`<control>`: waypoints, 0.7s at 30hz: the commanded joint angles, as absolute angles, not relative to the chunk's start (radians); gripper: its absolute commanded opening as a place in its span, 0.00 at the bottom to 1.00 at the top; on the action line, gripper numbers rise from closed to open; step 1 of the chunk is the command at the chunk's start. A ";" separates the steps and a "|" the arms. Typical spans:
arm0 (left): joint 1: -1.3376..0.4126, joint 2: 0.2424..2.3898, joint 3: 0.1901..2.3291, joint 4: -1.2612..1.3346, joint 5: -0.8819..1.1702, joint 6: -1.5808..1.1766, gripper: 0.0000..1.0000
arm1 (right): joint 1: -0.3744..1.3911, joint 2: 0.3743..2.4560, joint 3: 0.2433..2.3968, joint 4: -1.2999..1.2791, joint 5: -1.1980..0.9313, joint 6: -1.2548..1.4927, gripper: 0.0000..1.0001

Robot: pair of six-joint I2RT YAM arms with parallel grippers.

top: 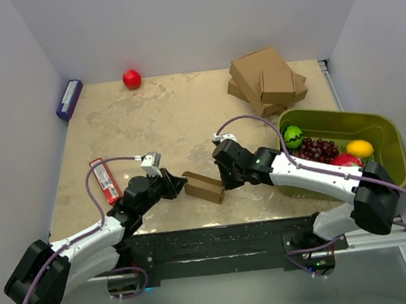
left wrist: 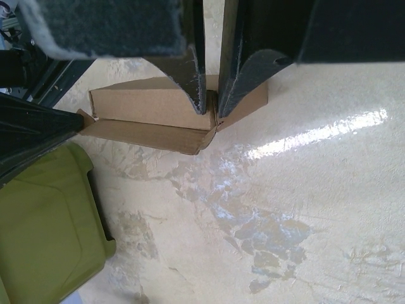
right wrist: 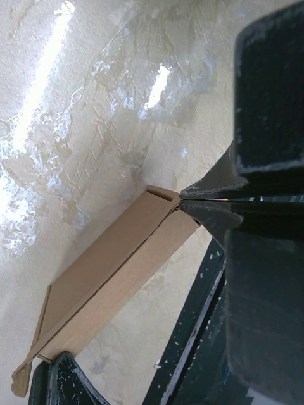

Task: Fold the paper box

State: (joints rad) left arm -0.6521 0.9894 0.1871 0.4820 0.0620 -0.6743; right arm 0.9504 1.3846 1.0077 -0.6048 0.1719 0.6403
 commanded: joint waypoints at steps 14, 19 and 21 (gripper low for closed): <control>-0.718 0.969 0.204 0.428 0.066 -0.729 0.14 | 1.019 1.330 0.953 -0.439 0.307 0.819 0.00; -0.721 0.963 0.204 0.428 0.064 -0.730 0.14 | 1.037 1.331 0.933 -0.423 0.325 0.839 0.00; -0.724 0.962 0.204 0.428 0.063 -0.730 0.14 | 1.049 1.333 0.930 -0.419 0.339 0.850 0.00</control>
